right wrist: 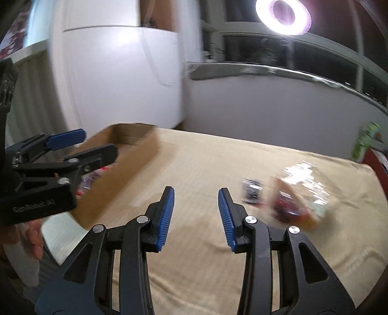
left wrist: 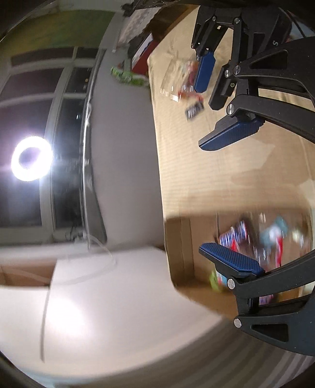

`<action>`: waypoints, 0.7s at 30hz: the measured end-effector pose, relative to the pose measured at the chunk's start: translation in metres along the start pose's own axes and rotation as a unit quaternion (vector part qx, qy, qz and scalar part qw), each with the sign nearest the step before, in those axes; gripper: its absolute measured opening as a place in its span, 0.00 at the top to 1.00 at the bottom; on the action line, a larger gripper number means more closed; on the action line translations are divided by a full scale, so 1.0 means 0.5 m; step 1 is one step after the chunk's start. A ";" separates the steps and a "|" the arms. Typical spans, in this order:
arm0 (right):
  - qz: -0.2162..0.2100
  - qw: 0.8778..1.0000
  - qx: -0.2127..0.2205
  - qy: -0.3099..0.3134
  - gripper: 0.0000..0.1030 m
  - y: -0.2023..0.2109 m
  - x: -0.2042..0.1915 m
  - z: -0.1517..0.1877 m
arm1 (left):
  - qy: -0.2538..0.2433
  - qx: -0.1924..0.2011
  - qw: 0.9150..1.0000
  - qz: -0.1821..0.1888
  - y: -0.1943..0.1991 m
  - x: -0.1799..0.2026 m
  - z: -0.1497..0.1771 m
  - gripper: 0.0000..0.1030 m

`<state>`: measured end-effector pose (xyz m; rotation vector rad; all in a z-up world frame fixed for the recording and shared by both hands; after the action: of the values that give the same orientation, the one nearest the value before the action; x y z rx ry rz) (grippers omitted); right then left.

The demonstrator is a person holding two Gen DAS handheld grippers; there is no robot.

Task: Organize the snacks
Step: 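Move both open tools back over the bread bag and black packet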

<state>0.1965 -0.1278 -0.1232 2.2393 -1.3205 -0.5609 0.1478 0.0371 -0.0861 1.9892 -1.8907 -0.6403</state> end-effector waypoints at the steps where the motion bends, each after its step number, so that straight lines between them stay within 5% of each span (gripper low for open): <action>1: 0.014 1.000 -0.002 -0.009 0.61 0.011 0.027 0.008 | -0.006 0.000 1.000 0.010 -0.001 0.020 -0.003 0.24; 7: 0.048 0.998 0.004 -0.034 0.61 0.062 0.087 0.024 | -0.030 -0.001 0.999 0.045 0.004 0.102 -0.004 0.24; 21: 0.059 0.998 0.002 -0.030 0.55 0.060 0.108 0.015 | -0.036 0.007 0.998 0.057 0.004 0.141 -0.024 0.24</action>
<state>0.1960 -0.1898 -0.1173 2.1464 -1.4741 -0.5868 0.1539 -0.0338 -0.0818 1.8742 -2.0406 -0.6772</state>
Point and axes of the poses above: each gripper's, at about its wrist camera, not at the fingertips, and y roughly against the way its jaws point, x to its right, z to its underside, the point moved 2 cm from there along -y, roughly the way its jaws point, and after that the axes turned 5 degrees about -z, right-handed, at the moved point
